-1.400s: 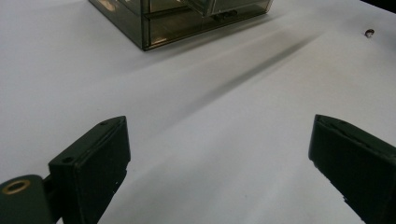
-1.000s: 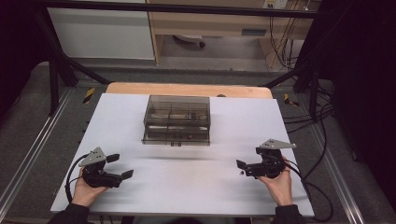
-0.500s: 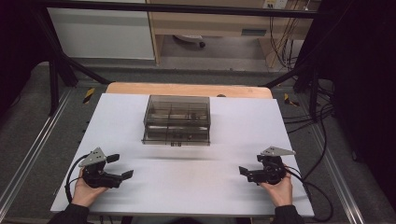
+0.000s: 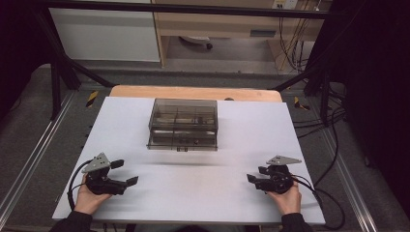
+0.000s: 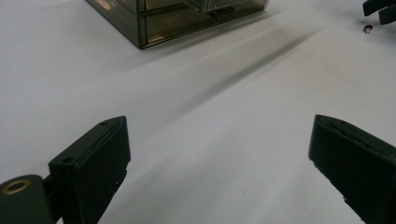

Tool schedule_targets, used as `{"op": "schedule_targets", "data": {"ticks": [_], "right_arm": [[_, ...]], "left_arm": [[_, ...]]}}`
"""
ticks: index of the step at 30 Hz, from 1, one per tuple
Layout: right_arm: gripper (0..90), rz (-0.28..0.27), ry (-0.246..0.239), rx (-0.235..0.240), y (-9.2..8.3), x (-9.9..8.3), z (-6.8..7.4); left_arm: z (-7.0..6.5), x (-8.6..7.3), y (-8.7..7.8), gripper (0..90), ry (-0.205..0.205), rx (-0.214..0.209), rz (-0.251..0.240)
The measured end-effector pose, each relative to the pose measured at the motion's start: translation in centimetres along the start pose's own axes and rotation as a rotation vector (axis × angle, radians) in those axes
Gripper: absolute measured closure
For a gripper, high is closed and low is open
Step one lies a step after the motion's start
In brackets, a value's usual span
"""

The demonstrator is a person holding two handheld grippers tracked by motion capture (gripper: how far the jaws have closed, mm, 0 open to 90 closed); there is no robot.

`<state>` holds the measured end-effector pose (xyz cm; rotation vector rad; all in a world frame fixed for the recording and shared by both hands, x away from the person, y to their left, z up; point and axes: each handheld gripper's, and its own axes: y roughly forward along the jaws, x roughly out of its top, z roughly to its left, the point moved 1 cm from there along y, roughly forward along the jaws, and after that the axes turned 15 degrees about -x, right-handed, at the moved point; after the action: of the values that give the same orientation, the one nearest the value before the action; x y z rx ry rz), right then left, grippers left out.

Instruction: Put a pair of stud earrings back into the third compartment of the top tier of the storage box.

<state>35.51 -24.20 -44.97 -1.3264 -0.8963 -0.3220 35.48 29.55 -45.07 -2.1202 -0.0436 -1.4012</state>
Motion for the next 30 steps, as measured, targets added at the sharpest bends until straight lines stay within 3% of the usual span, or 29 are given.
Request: {"op": "schedule_targets", "data": {"ticks": [15,30], "right_arm": [[59.3,0.026,0.006,0.014,0.59,-0.23,0.52],[68.7,0.046,0.010,0.018,0.68,-0.36,0.72]], "left_arm": [[0.02,0.00,-0.01,5.5,0.000,0.000,0.000],[0.02,-0.01,-0.02,5.5,0.000,0.001,-0.001]]}}
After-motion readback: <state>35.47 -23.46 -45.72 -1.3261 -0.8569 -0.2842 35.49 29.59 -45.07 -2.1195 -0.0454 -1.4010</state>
